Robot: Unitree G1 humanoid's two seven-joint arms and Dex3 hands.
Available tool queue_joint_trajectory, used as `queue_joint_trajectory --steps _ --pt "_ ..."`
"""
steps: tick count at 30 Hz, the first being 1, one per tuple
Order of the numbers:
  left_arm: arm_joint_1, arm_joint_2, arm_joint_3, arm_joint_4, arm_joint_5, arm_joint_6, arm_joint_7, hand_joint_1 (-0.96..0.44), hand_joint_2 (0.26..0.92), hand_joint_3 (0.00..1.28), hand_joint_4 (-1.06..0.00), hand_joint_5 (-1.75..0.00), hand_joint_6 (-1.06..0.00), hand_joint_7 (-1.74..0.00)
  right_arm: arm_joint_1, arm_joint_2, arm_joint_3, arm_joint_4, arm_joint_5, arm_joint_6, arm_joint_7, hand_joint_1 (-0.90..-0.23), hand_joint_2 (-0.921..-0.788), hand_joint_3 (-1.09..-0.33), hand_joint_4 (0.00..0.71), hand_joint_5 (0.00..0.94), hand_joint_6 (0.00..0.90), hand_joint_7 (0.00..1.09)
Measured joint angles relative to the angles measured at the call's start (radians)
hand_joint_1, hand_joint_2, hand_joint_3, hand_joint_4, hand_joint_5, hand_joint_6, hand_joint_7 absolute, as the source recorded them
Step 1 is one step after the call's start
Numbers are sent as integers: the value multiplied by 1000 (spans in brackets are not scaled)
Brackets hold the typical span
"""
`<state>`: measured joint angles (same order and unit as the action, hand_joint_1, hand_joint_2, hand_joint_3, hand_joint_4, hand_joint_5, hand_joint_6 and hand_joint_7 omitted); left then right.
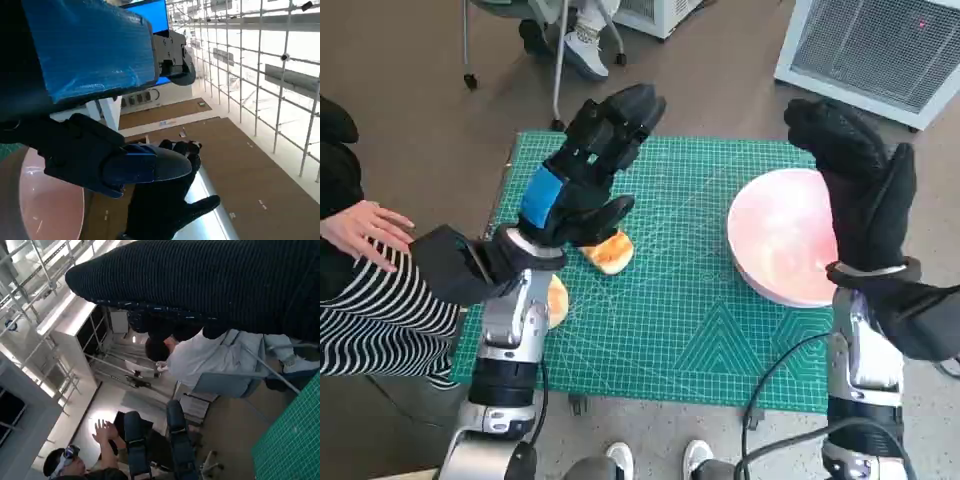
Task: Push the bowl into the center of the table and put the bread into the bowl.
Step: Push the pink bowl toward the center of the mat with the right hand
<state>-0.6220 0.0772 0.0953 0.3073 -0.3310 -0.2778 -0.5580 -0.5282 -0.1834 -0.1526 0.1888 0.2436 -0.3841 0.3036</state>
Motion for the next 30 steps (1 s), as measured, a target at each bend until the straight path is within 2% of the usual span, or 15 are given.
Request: queue_joint_trajectory --steps 24,30 --pt "18 -5 -1 -10 -1 11 8 -651 921 287 -78 -170 1 -628 3 -1 -1 1 26 0 12 -787 -921 -748 143 0 74 459" --pt "24 -6 -2 -15 -1 11 10 -648 921 286 -81 -175 1 -631 15 -18 -13 9 26 -11 22 -774 -921 -777 139 0 45 445"
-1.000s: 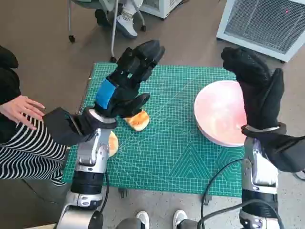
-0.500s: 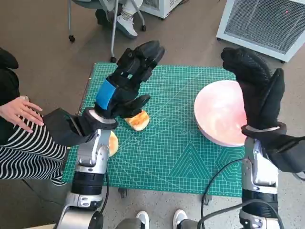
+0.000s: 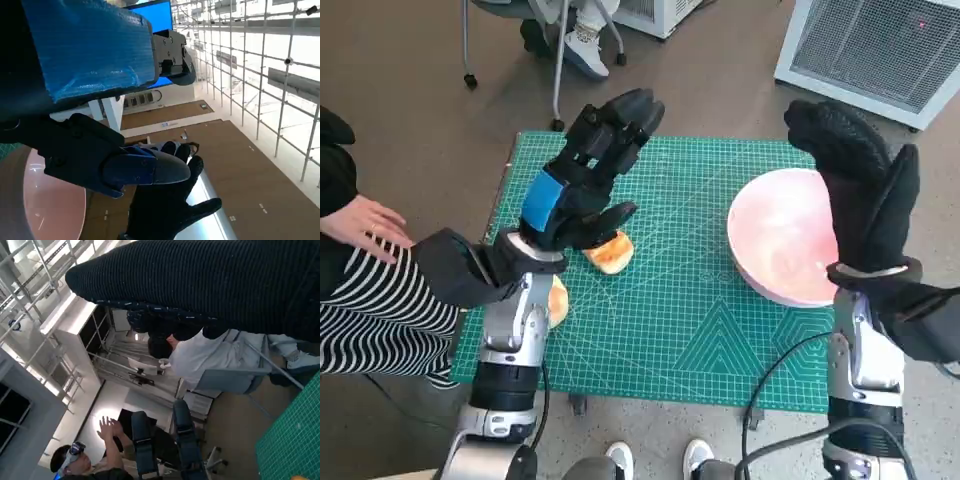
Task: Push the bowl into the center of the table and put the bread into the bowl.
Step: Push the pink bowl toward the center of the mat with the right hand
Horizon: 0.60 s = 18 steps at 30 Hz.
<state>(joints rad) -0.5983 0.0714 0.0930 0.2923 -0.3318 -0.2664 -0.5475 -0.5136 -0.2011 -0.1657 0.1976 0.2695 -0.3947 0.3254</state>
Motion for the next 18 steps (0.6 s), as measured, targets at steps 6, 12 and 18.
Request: queue_joint_trajectory --steps 6,12,18 --pt "6 1 1 -4 0 0 7 -645 921 289 -85 -185 1 -641 23 -59 -62 36 0 -23 1 -759 -921 -813 116 0 31 446" --pt "11 1 3 -4 4 -3 22 -652 921 295 -93 -199 1 -658 29 -104 -130 92 -4 -50 -45 -751 -921 -848 99 0 7 460" --pt "11 -2 0 -3 11 -15 36 -657 921 297 -94 -207 1 -660 29 -126 -180 206 -29 -89 -102 -733 -921 -869 91 1 0 454"
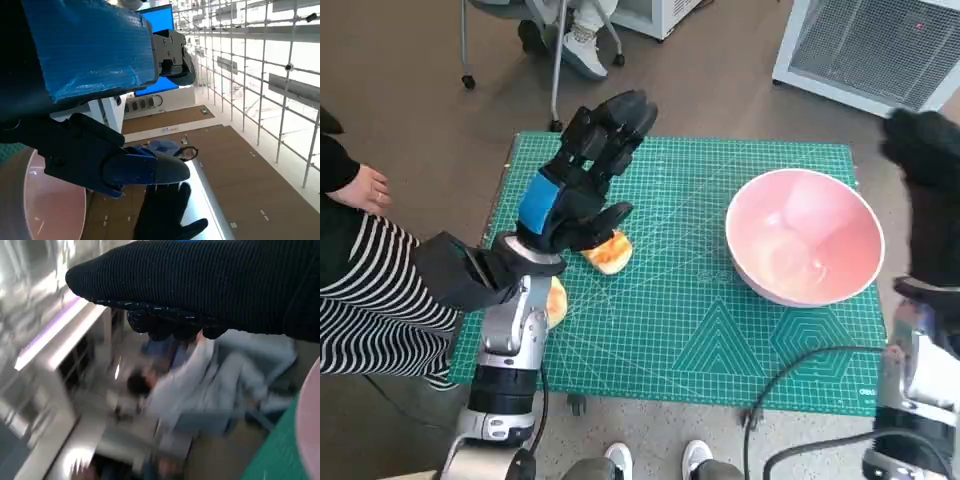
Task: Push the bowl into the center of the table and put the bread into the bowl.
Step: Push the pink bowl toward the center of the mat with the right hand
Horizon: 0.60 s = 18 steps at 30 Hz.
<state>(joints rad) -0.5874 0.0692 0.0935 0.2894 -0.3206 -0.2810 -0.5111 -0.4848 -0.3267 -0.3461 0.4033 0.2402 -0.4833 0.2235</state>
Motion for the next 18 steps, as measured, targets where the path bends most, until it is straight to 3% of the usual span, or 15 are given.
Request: queue_joint_trajectory --steps 10,18 --pt "0 -4 -4 3 5 -16 17 -664 921 298 -93 -218 1 -652 -30 -41 -59 295 -5 -73 -38 -719 -921 -877 91 1 -1 455" --pt "0 -5 -7 10 5 -20 15 -654 921 298 -92 -232 1 -640 -95 -68 -88 549 0 -95 -41 -708 -921 -861 94 2 2 444"
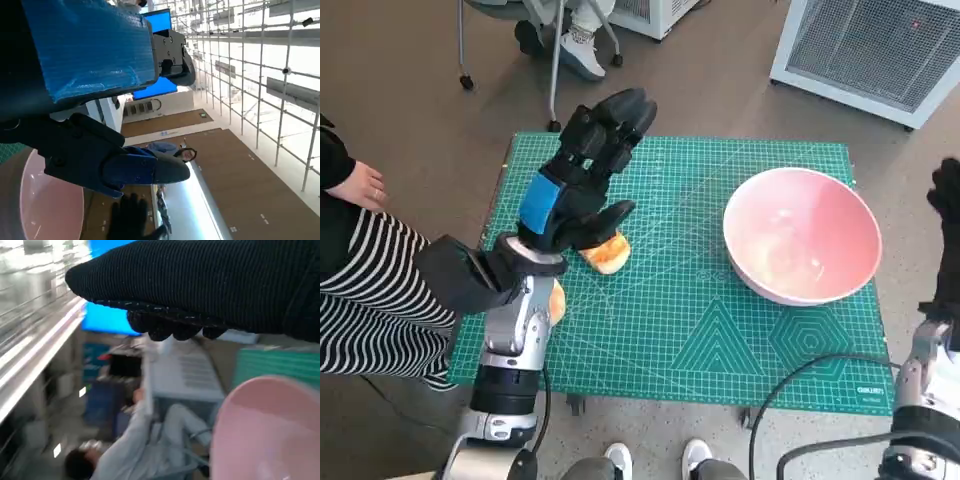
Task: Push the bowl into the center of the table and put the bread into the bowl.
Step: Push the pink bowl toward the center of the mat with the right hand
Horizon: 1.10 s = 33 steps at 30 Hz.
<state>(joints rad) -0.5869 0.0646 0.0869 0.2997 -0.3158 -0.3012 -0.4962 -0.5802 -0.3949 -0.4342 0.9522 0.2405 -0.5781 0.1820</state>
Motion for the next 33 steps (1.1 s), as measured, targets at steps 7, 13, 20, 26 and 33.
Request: queue_joint_trajectory --steps 7,13,20,26,33 --pt "0 2 0 2 -1 -5 -8 -649 921 297 -84 -242 1 -624 -45 -4 -11 162 2 30 0 -663 -921 -887 78 1 13 399" --pt "0 9 6 2 -3 -5 -11 -648 921 297 -80 -247 1 -619 -69 7 -22 230 15 72 1 -641 -921 -898 78 2 44 350" --pt "0 11 7 2 -2 -6 -9 -664 921 300 -71 -253 1 -623 -102 45 -24 260 31 108 1 -669 -921 -880 72 0 64 308" --pt "1 13 7 2 0 -9 -4 -674 921 302 -67 -255 1 -625 -125 91 -19 278 32 139 11 -702 -921 -837 81 4 72 288" --pt "2 16 7 2 2 -9 2 -675 921 302 -66 -257 1 -627 -144 112 -13 283 31 150 19 -705 -921 -834 84 5 78 276"
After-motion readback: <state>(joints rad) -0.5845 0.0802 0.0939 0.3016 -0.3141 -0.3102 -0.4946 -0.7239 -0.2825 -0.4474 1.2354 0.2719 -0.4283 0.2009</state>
